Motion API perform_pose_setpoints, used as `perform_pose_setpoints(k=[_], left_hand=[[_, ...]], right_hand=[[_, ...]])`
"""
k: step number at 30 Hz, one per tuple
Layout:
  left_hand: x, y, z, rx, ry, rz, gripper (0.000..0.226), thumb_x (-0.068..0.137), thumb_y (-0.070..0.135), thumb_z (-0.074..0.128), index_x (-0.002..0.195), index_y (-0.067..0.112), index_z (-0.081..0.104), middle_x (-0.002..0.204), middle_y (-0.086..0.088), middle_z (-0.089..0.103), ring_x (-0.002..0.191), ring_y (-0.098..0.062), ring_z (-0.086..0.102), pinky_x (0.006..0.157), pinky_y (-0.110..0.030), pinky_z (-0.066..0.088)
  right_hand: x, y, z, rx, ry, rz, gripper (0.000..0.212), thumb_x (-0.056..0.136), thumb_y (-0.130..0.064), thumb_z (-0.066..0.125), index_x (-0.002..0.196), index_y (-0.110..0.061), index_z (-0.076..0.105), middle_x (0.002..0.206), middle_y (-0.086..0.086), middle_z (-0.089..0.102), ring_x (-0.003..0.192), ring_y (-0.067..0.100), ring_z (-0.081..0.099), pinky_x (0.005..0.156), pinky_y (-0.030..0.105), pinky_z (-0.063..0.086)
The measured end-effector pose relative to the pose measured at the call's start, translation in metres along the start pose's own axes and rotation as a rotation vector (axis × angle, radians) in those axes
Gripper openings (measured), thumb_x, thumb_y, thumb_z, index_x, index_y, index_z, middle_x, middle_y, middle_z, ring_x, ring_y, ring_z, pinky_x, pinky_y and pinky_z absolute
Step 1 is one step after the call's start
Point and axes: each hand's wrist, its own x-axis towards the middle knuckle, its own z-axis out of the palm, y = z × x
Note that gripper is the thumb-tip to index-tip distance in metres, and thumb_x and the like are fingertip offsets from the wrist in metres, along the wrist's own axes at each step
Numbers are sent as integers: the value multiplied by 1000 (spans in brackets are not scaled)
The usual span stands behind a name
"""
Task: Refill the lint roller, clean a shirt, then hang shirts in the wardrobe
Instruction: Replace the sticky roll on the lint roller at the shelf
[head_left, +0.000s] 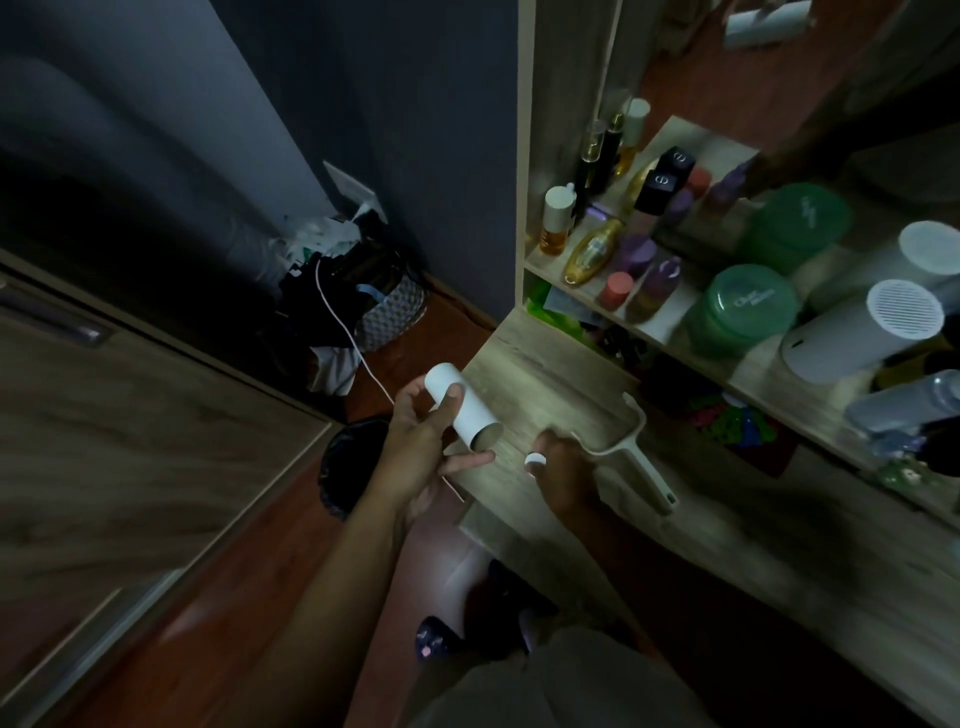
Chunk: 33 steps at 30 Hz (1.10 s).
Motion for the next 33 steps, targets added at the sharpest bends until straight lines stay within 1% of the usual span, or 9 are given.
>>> perform_pose_setpoints(k=[3, 6, 8, 11, 17, 19, 25, 28, 33], left_hand=[[0, 0, -1, -30, -5, -19, 52, 94, 28, 69, 139, 20, 44, 133, -13, 54, 108, -28, 68, 64, -44, 62], [0, 3, -5, -68, 11, -26, 53, 93, 29, 69, 139, 22, 44, 131, -15, 58, 96, -25, 75, 63, -43, 62], [1, 4, -8, -93, 25, -29, 54, 93, 30, 70, 140, 23, 43, 132, -17, 59, 104, -30, 73, 60, -41, 62], [2, 5, -12, -117, 47, -30, 57, 93, 31, 70, 142, 24, 42, 135, -15, 56, 109, -32, 70, 63, -42, 63], [3, 8, -13, -106, 77, -21, 58, 91, 33, 71, 141, 22, 42, 136, -13, 54, 101, -28, 74, 69, -47, 63], [1, 9, -12, -108, 60, -21, 60, 91, 34, 71, 141, 21, 42, 136, -15, 55, 106, -31, 72, 70, -48, 62], [-6, 12, -7, -95, 47, -29, 58, 91, 35, 71, 139, 18, 44, 133, -19, 60, 113, -34, 68, 69, -46, 62], [-7, 13, -5, -90, 49, -25, 57, 93, 35, 69, 141, 17, 43, 132, -19, 60, 111, -33, 69, 66, -45, 62], [-9, 14, -5, -107, 19, -31, 59, 93, 33, 69, 143, 16, 43, 135, -19, 58, 108, -32, 71, 72, -51, 63]], right_hand=[[-2, -6, -13, 252, 18, 10, 20, 90, -21, 70, 107, -11, 65, 106, 7, 71, 100, 21, 67, 80, 31, 54], [-10, -21, -46, 763, -16, 144, 18, 86, -9, 75, 102, -8, 68, 99, 13, 75, 78, 18, 74, 62, 29, 59], [-20, -34, -72, 1058, -39, 194, 20, 83, -3, 76, 101, -4, 67, 93, 16, 76, 62, 15, 73, 51, 27, 56], [-37, -51, -108, 1269, -54, 112, 22, 83, -2, 76, 103, -1, 67, 88, 11, 77, 63, 18, 73, 50, 27, 55], [-65, -73, -147, 1379, -88, -91, 13, 86, -4, 73, 97, -9, 68, 90, 9, 74, 68, 16, 69, 53, 26, 54], [-69, -77, -152, 1367, -105, -136, 12, 87, -4, 73, 96, -10, 68, 90, 10, 73, 68, 18, 68, 55, 27, 53], [-74, -84, -155, 1348, -117, -218, 16, 84, -4, 76, 91, -18, 72, 96, 25, 70, 69, 25, 68, 56, 30, 54], [-75, -87, -155, 1357, -88, -233, 16, 84, 0, 75, 93, -12, 72, 96, 29, 68, 69, 24, 68, 54, 28, 53], [-78, -90, -160, 1351, -38, -244, 24, 85, 1, 73, 89, -23, 73, 95, 23, 70, 72, 26, 70, 53, 27, 53]])
